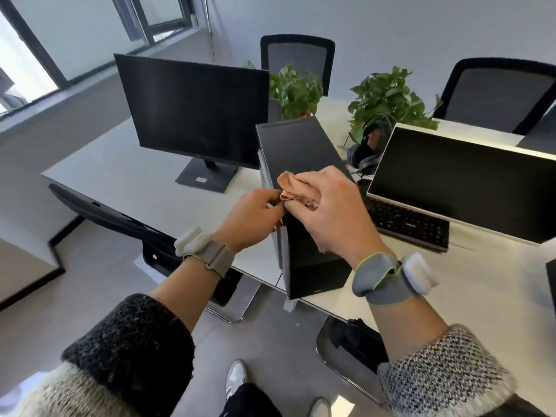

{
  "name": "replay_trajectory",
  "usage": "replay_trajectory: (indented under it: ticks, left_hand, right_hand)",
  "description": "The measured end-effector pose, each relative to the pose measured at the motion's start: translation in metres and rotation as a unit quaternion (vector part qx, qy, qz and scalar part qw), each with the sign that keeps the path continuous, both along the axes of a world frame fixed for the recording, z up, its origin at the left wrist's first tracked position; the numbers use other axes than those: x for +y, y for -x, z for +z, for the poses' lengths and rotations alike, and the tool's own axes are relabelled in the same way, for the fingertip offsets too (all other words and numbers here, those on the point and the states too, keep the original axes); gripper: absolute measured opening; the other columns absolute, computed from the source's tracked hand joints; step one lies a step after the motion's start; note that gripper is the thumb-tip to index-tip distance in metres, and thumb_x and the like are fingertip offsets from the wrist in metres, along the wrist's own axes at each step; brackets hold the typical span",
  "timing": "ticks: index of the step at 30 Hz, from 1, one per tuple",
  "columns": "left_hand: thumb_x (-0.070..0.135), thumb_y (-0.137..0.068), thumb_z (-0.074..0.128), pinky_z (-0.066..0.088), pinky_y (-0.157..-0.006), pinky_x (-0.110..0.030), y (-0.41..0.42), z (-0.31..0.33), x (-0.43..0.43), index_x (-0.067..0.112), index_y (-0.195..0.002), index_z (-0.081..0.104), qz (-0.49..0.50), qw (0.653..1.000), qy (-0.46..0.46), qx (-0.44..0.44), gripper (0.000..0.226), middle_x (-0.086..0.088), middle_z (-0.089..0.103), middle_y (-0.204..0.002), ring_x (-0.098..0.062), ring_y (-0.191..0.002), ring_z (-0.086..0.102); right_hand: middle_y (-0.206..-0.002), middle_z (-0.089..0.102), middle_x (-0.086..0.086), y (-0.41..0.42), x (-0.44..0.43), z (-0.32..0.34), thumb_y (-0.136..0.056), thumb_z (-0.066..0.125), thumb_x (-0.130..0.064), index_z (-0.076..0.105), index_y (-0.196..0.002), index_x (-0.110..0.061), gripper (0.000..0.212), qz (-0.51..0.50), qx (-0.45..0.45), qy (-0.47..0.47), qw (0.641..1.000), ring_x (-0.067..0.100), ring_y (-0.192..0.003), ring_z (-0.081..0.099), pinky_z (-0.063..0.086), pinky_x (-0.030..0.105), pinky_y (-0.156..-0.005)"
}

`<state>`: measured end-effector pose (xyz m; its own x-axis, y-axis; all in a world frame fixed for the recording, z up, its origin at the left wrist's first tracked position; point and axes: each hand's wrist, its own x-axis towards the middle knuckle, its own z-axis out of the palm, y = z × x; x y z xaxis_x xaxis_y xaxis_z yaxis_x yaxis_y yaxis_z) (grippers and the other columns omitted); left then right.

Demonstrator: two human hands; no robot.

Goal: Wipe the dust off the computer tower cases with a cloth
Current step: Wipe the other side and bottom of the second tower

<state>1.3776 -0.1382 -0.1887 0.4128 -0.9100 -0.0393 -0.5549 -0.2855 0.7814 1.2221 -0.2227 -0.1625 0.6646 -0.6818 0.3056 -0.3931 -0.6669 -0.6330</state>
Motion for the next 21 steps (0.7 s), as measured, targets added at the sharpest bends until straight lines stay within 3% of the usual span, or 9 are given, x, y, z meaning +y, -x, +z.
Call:
replay_trajectory:
  ticks: [2, 5, 8, 10, 13, 17, 19, 21]
  left_hand:
    - [0.017, -0.105, 0.050, 0.063, -0.075, -0.043, -0.014, -0.004, 0.001, 0.018, -0.106, 0.075, -0.007, 0.998, 0.032, 0.046, 0.024, -0.002, 0.074, -0.091, -0.020, -0.079, 0.072]
    - [0.023, -0.111, 0.047, 0.060, -0.069, -0.037, -0.043, -0.009, 0.004, 0.006, -0.108, 0.072, 0.000, 0.982, 0.090, 0.168, 0.030, -0.016, 0.073, -0.094, -0.028, -0.079, 0.070]
    - [0.027, -0.113, 0.042, 0.056, -0.064, -0.036, -0.084, -0.012, 0.008, -0.003, -0.106, 0.068, -0.008, 0.944, 0.112, 0.312, 0.041, -0.024, 0.069, -0.092, -0.032, -0.077, 0.065]
    - [0.024, -0.112, 0.043, 0.054, -0.063, -0.039, -0.110, -0.018, 0.011, -0.005, -0.101, 0.065, -0.035, 0.925, 0.103, 0.364, 0.038, -0.016, 0.065, -0.081, -0.031, -0.074, 0.062]
    - [0.022, -0.110, 0.049, 0.056, -0.063, -0.042, -0.150, -0.030, 0.010, -0.003, -0.098, 0.062, -0.076, 0.937, 0.074, 0.333, 0.031, -0.006, 0.063, -0.072, -0.023, -0.067, 0.063]
    - [0.023, -0.108, 0.056, 0.056, -0.064, -0.041, -0.180, -0.043, 0.002, 0.004, -0.096, 0.066, -0.117, 0.944, 0.061, 0.302, 0.025, -0.018, 0.067, -0.078, -0.031, -0.071, 0.067]
    - [0.024, -0.107, 0.058, 0.055, -0.062, -0.038, -0.182, -0.044, -0.006, 0.010, -0.095, 0.069, -0.156, 0.944, 0.075, 0.281, 0.022, -0.014, 0.069, -0.078, -0.030, -0.072, 0.067]
    - [0.024, -0.106, 0.058, 0.057, -0.064, -0.038, -0.177, -0.044, -0.013, 0.015, -0.097, 0.073, -0.198, 0.945, 0.090, 0.243, 0.020, -0.007, 0.071, -0.081, -0.030, -0.076, 0.069]
  right_hand:
    - [-0.109, 0.057, -0.004, -0.012, 0.005, 0.000, -0.093, 0.074, -0.051, 0.073, -0.126, -0.029, 0.039, -0.023, 0.008, 0.001, 1.000, 0.007, -0.095, 0.056, 0.042, 0.013, -0.078]
    - [-0.105, 0.060, -0.004, -0.039, 0.016, 0.004, -0.103, 0.055, -0.062, 0.077, -0.114, -0.030, 0.040, -0.048, -0.019, -0.005, 0.999, 0.005, -0.091, 0.059, 0.045, 0.009, -0.076]
    - [-0.102, 0.063, -0.001, -0.081, 0.031, 0.000, -0.111, 0.049, -0.045, 0.078, -0.108, -0.023, 0.037, -0.096, -0.042, 0.031, 0.994, 0.010, -0.090, 0.062, 0.056, 0.027, -0.081]
    - [-0.106, 0.065, -0.003, -0.112, 0.042, -0.012, -0.108, 0.057, -0.034, 0.077, -0.112, -0.022, 0.024, -0.122, -0.031, 0.037, 0.991, 0.010, -0.094, 0.063, 0.056, 0.030, -0.085]
    - [-0.112, 0.064, -0.006, -0.153, 0.059, -0.036, -0.100, 0.067, -0.027, 0.071, -0.120, -0.021, 0.021, -0.161, -0.035, -0.045, 0.985, 0.008, -0.103, 0.060, 0.051, 0.030, -0.096]
    - [-0.119, 0.067, -0.009, -0.173, 0.068, -0.056, -0.099, 0.070, -0.047, 0.066, -0.126, -0.026, 0.035, -0.243, -0.044, -0.205, 0.947, 0.007, -0.112, 0.063, 0.053, 0.037, -0.101]
    - [-0.101, 0.077, -0.006, -0.173, 0.073, -0.055, -0.099, 0.067, -0.054, 0.070, -0.115, -0.024, 0.034, -0.278, -0.070, -0.277, 0.917, 0.011, -0.095, 0.073, 0.060, 0.046, -0.090]
    - [-0.076, 0.077, 0.006, -0.169, 0.082, -0.050, -0.108, 0.057, -0.048, 0.070, -0.105, -0.009, 0.041, -0.267, -0.102, -0.344, 0.895, 0.026, -0.069, 0.075, 0.063, 0.049, -0.067]
